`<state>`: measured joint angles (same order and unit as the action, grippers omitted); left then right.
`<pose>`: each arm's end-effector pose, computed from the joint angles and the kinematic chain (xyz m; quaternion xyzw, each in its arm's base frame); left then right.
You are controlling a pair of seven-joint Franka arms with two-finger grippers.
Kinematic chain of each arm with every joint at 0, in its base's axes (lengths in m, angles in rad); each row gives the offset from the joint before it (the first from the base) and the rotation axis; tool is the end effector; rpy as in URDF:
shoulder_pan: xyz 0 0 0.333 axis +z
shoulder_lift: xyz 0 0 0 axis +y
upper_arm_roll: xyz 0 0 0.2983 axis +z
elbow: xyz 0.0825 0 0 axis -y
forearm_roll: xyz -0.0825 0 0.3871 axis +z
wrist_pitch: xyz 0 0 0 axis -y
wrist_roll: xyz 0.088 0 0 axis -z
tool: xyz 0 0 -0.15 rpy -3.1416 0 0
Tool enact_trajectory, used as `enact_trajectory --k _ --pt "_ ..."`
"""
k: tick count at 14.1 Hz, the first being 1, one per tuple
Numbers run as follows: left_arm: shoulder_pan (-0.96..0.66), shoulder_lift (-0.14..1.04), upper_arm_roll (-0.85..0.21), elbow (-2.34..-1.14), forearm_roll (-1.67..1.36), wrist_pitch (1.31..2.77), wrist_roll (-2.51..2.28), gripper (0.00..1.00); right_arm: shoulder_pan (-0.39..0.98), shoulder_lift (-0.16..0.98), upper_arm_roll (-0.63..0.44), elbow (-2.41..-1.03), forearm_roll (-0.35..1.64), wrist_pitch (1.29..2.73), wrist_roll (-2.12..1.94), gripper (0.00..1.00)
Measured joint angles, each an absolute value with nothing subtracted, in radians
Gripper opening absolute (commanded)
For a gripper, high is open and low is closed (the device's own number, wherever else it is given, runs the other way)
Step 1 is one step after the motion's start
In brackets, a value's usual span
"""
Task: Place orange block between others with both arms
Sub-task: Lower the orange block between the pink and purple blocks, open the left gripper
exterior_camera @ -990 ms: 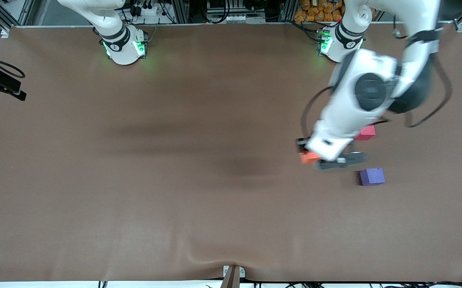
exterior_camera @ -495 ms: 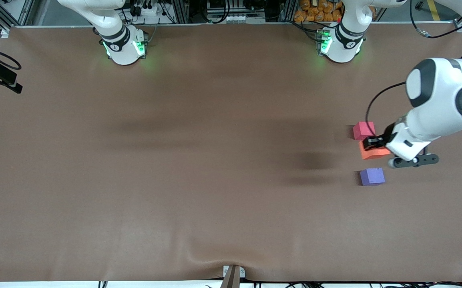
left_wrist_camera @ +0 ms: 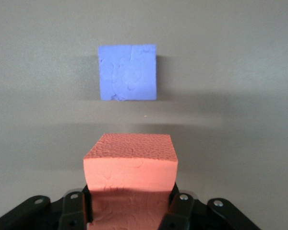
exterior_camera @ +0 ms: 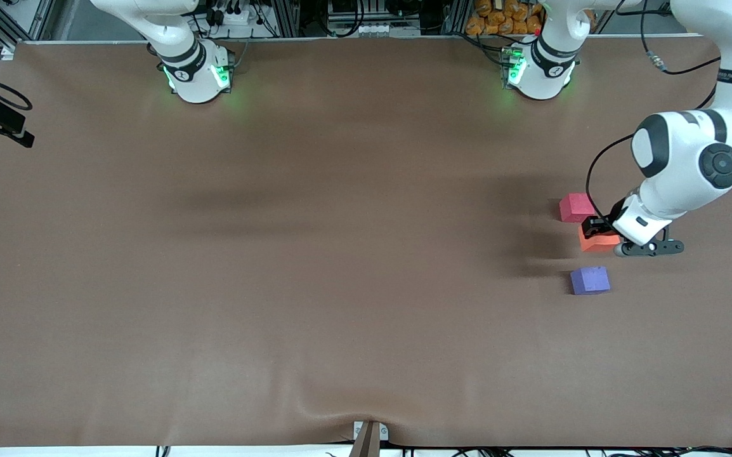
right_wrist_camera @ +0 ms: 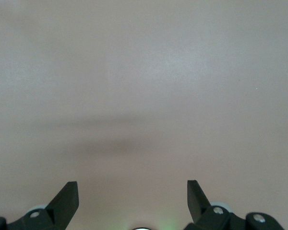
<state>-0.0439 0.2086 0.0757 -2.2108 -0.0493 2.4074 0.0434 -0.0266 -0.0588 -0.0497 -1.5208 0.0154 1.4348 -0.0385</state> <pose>0.5463 0.0165 0.2211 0.9999 0.0118 -0.0052 0.0088 0.5232 -0.0383 0.6073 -0.9997 0.0179 0.0131 0.0099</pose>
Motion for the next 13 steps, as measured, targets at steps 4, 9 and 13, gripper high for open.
enact_trajectory --k 4,9,13 --pt "-0.021 0.29 0.075 -2.244 -0.036 2.513 0.057 0.13 -0.026 -0.059 -0.053 -1.503 0.015 1.43 -0.038 1.0" --pt "-0.009 0.332 0.075 -2.245 -0.024 2.532 0.057 0.13 -0.024 -0.06 -0.051 -1.465 0.015 1.406 -0.039 1.0" --pt "-0.009 0.333 0.072 -2.245 -0.024 2.534 0.057 0.13 -0.024 -0.057 -0.052 -1.465 0.015 1.406 -0.039 1.0"
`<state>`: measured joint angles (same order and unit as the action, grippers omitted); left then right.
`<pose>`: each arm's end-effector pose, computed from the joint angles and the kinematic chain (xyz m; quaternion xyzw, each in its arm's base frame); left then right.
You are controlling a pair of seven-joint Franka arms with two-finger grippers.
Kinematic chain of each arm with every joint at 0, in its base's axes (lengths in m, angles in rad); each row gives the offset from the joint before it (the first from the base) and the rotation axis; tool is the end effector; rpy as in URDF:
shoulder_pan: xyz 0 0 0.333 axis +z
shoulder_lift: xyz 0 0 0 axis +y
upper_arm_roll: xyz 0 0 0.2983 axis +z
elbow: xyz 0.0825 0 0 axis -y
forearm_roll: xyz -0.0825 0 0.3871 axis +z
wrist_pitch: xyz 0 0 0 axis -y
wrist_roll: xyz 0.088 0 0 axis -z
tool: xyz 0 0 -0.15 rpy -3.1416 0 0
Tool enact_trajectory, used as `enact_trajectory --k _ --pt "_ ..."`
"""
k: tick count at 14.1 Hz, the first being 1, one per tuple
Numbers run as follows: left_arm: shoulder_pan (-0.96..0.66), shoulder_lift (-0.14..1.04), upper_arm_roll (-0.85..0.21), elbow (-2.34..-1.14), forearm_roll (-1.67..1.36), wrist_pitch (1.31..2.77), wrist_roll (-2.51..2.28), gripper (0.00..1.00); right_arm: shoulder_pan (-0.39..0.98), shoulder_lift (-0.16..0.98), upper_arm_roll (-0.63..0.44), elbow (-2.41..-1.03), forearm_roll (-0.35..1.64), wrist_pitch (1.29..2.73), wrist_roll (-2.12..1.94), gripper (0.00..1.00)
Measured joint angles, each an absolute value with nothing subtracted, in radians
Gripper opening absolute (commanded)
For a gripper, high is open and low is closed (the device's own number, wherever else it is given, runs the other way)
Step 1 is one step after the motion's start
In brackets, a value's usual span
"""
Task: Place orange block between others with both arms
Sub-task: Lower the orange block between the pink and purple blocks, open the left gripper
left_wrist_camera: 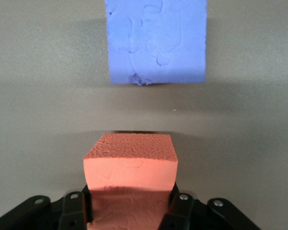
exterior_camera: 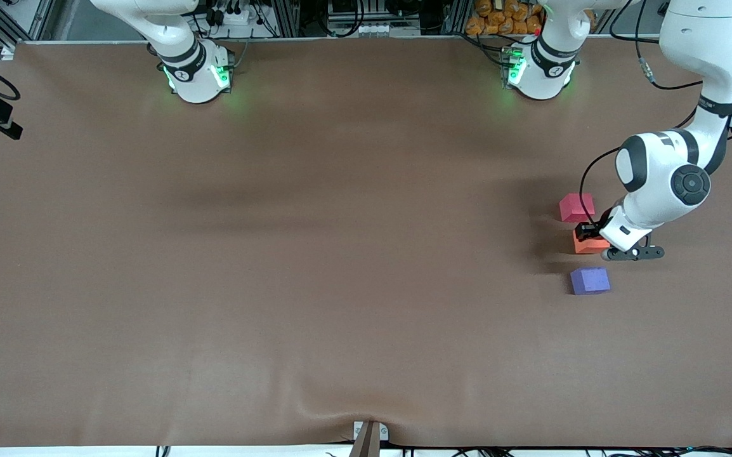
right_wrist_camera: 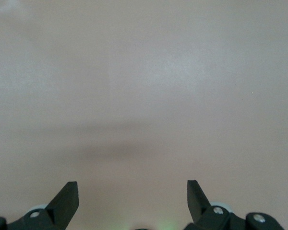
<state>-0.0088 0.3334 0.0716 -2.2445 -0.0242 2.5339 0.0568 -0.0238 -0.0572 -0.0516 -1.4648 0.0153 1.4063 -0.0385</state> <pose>0.5325 0.0353 0.1515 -0.9997 -0.0114 0.0217 0.0038 0.5203 -0.0376 0.6297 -0.9998 0.0172 0.0002 0.0090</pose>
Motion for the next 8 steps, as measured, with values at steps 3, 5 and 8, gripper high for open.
enact_trajectory --k 3,5,8 --pt "-0.009 0.347 0.07 -2.244 -0.024 2.555 0.057 0.13 -0.024 -0.057 -0.052 -1.465 0.015 1.407 -0.039 1.0" --pt "-0.01 0.354 0.068 -2.244 -0.024 2.562 0.057 0.13 -0.024 -0.057 -0.052 -1.465 0.015 1.409 -0.039 1.0" --pt "-0.012 0.359 0.066 -2.242 -0.024 2.571 0.057 0.13 -0.024 -0.057 -0.052 -1.465 0.015 1.409 -0.039 1.0"
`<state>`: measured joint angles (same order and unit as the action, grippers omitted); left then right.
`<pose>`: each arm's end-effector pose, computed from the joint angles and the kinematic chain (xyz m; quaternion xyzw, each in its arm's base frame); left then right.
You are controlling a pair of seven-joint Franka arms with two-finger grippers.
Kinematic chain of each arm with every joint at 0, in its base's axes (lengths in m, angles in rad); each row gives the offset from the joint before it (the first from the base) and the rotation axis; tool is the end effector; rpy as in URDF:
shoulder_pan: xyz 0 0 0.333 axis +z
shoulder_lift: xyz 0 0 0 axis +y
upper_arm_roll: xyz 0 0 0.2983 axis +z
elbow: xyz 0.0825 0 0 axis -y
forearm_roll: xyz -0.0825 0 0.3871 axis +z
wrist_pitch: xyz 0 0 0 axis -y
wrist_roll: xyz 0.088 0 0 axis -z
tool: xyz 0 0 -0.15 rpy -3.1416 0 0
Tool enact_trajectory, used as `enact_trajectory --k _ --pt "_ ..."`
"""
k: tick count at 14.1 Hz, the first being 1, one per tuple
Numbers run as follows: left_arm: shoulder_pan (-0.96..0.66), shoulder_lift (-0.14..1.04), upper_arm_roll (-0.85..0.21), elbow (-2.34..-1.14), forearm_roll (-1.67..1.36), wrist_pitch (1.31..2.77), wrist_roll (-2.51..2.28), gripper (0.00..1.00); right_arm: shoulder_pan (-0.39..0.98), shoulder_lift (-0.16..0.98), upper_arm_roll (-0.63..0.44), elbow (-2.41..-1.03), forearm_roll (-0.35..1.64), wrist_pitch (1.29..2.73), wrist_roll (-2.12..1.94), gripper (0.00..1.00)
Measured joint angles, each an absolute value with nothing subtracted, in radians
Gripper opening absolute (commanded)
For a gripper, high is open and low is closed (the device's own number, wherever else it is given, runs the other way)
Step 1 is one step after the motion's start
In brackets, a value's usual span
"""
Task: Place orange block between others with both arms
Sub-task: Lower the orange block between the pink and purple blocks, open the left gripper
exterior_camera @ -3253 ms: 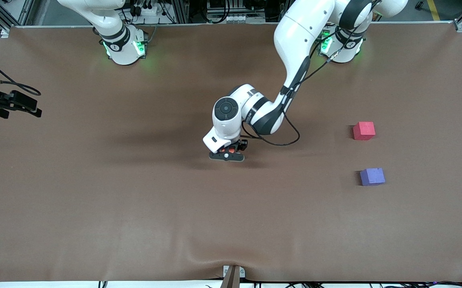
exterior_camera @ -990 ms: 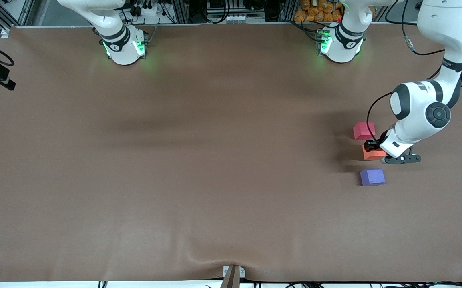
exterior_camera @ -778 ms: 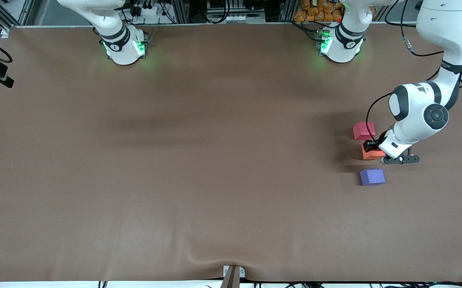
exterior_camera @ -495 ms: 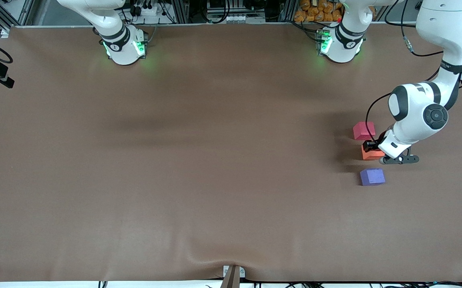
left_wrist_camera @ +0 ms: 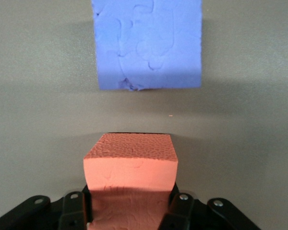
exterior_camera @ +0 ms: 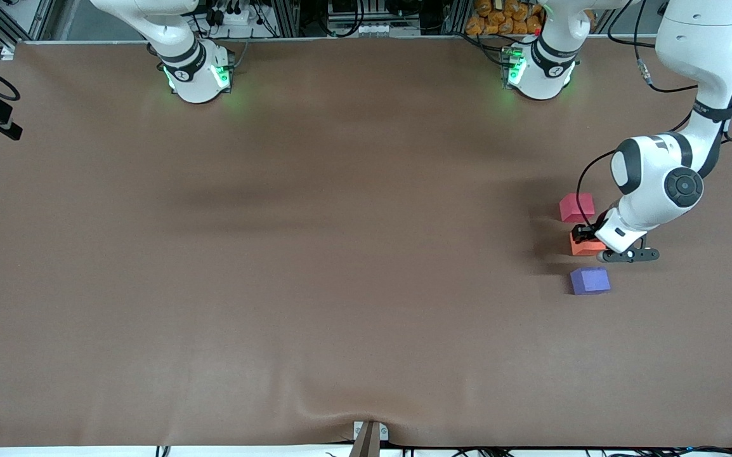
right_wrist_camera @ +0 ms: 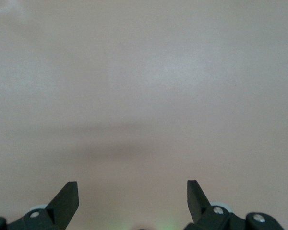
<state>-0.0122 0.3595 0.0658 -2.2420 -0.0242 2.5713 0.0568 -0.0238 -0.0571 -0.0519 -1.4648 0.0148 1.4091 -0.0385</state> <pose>0.5347 0.0307 0.1415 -0.9999 -0.0068 0.0149 0.0044 0.5208 -0.0379 0.6299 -0.9998 0.0174 -0.0012 0.0087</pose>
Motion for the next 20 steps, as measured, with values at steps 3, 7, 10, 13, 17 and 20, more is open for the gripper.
enact_trajectory --k 3,7,10,13,17,20 --pt "-0.012 0.364 0.064 -2.241 -0.024 2.582 0.057 0.13 -0.024 -0.057 -0.052 -1.465 0.015 1.409 -0.039 1.0" --pt "-0.012 0.376 0.063 -2.24 -0.024 2.596 0.056 0.13 -0.024 -0.057 -0.052 -1.465 0.015 1.409 -0.039 1.0" --pt "-0.013 0.376 0.062 -2.24 -0.024 2.597 0.055 0.13 -0.024 -0.056 -0.052 -1.465 0.015 1.416 -0.039 1.0" --pt "-0.013 0.376 0.057 -2.24 -0.024 2.598 0.053 0.14 -0.023 -0.055 -0.052 -1.465 0.015 1.416 -0.039 1.0" --pt "-0.015 0.377 0.054 -2.24 -0.024 2.598 0.052 0.19 -0.023 -0.055 -0.052 -1.465 0.015 1.416 -0.039 1.0" --pt "-0.015 0.378 0.054 -2.239 -0.024 2.598 0.052 1.0 -0.023 -0.055 -0.052 -1.465 0.015 1.416 -0.039 1.0"
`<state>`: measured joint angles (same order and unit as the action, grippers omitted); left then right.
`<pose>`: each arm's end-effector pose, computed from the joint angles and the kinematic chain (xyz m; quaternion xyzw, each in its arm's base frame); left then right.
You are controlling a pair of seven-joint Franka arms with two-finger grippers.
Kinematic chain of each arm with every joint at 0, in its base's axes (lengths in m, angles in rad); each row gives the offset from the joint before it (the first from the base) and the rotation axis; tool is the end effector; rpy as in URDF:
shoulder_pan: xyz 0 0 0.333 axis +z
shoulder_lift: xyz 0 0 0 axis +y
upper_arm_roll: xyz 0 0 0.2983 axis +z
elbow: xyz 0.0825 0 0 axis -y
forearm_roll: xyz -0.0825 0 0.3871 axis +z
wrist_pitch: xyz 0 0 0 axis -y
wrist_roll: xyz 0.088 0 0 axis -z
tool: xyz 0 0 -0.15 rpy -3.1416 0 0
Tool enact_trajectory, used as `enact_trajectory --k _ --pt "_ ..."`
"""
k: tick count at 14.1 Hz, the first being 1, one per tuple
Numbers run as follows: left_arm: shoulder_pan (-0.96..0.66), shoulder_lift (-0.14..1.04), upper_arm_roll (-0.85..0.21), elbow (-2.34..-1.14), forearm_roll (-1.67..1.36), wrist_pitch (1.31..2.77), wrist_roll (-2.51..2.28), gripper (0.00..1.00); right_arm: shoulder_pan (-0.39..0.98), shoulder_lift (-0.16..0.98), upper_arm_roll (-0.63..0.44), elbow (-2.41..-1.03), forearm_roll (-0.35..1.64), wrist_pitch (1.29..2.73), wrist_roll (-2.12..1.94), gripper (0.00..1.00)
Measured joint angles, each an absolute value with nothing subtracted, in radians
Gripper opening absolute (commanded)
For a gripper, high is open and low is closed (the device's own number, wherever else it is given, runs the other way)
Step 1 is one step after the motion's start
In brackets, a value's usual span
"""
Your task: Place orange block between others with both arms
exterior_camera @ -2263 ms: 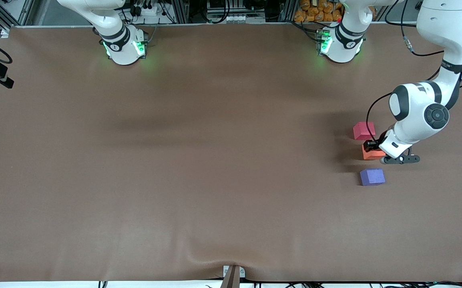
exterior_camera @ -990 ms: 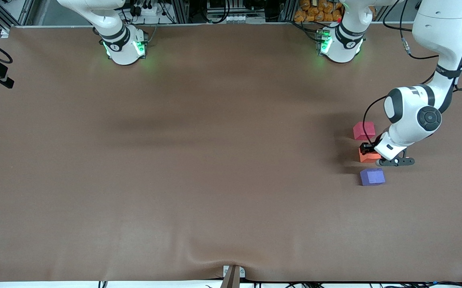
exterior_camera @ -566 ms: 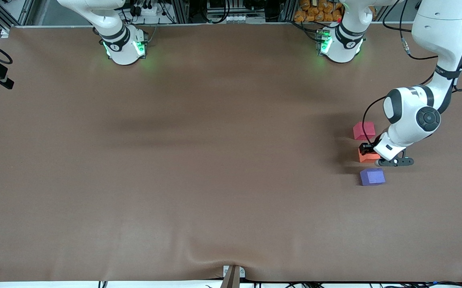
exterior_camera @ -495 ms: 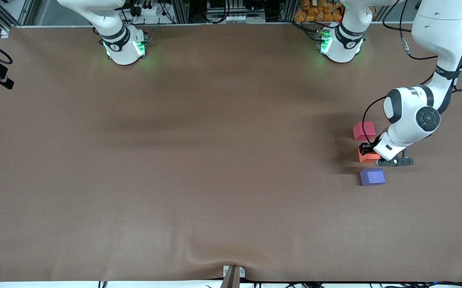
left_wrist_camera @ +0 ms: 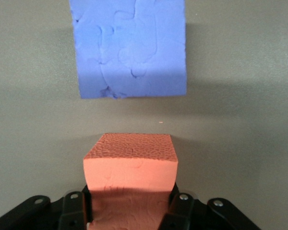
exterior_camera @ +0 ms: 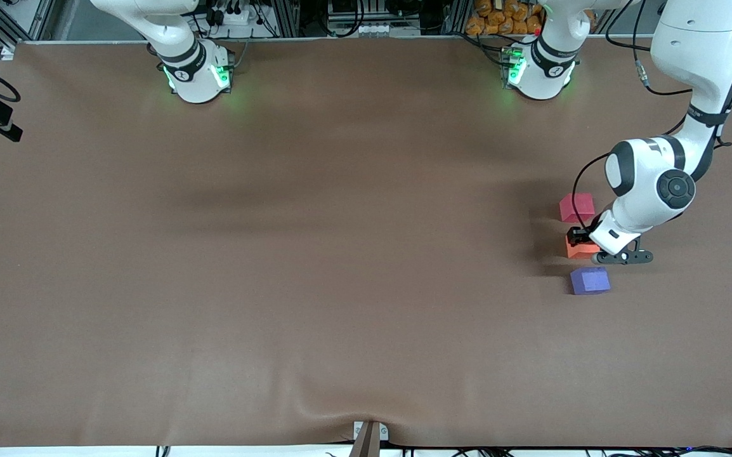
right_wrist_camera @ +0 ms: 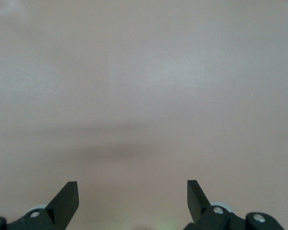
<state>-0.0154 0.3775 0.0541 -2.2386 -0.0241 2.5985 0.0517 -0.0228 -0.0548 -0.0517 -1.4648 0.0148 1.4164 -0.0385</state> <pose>0.5372 0.0226 0.1352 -1.0000 -0.0021 0.0086 0.0035 0.5226 -0.0374 0.6293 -0.9998 0.0168 -0.0037 0.0085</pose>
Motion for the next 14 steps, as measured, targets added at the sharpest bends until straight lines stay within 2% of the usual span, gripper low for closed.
enact_trajectory --k 9,14 --pt "-0.015 0.383 0.054 -2.188 -0.024 2.584 0.052 1.0 -0.021 -0.055 -0.051 -1.465 0.015 1.418 -0.039 1.0" --pt "-0.016 0.288 0.044 -2.085 -0.024 2.332 0.013 1.0 -0.02 -0.054 -0.052 -1.465 0.015 1.418 -0.039 1.0"
